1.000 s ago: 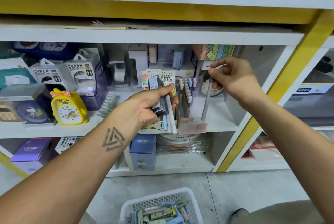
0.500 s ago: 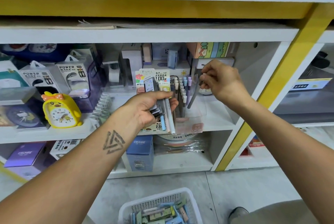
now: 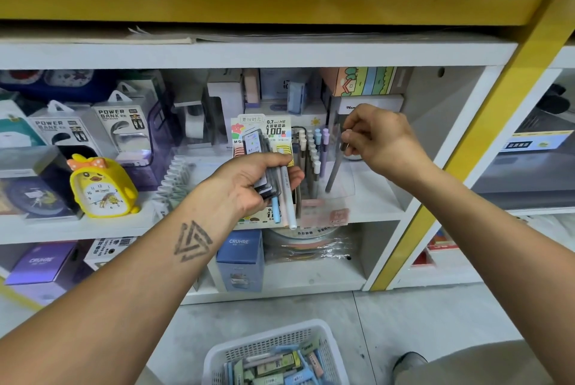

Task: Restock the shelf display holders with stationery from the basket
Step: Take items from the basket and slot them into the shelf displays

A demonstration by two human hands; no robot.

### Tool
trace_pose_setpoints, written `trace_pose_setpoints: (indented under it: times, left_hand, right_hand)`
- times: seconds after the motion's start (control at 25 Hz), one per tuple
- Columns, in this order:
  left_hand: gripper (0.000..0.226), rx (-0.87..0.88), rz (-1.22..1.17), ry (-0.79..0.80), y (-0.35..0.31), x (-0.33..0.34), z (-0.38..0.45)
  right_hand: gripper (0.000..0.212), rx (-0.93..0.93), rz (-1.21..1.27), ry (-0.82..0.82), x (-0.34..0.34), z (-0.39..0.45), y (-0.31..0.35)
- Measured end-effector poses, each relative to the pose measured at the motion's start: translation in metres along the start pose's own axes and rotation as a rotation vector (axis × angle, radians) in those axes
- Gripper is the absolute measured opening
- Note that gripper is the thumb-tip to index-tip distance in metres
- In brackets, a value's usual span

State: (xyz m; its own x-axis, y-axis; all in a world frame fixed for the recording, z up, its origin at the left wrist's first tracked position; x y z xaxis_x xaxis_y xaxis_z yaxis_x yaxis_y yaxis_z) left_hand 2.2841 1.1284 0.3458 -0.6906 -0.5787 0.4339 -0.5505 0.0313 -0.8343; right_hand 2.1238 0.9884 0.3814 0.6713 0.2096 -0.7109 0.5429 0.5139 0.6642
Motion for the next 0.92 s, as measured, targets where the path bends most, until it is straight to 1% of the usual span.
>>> trace_pose_setpoints:
  times: [0.12,0.2,0.36,0.56,0.8,0.92]
  left_hand:
    - [0.005,-0.005,-0.004,-0.004,-0.001,-0.001,0.000]
    - [0.006,-0.006,0.009,-0.006,-0.003,-0.002,0.000]
    - [0.004,0.004,0.022,0.003,-0.003,-0.003,-0.002]
    - [0.005,0.008,0.036,0.008,-0.004,-0.004,-0.003]
    - [0.004,0.013,0.036,0.010,-0.004,-0.003,-0.005]
    - [0.003,0.014,0.034,0.011,-0.004,-0.003,-0.006]
  right_hand:
    - [0.014,-0.007,0.096,0.132,0.003,-0.005,0.005]
    - [0.011,-0.043,0.133,0.189,0.007,-0.011,0.008]
    - [0.007,-0.112,0.064,0.185,0.015,-0.017,0.010]
    - [0.008,-0.173,-0.009,0.215,0.013,-0.018,0.012]
    - [0.004,-0.238,-0.004,0.154,0.012,-0.024,0.011]
    - [0.005,-0.237,-0.007,0.177,0.012,-0.026,0.011]
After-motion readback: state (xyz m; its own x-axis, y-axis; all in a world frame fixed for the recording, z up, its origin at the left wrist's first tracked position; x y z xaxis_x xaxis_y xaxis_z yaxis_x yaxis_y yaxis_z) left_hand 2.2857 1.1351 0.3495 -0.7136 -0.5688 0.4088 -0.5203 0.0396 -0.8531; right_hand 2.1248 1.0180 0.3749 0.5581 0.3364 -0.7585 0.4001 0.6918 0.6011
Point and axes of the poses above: each hand's wrist, its own z-axis towards the middle knuckle, its own x-axis out of the palm, y = z × x, the point moved 2 cm from there along z, towards the middle knuckle, and after that the axes turned 12 degrees about x, right-handed, at the moved point
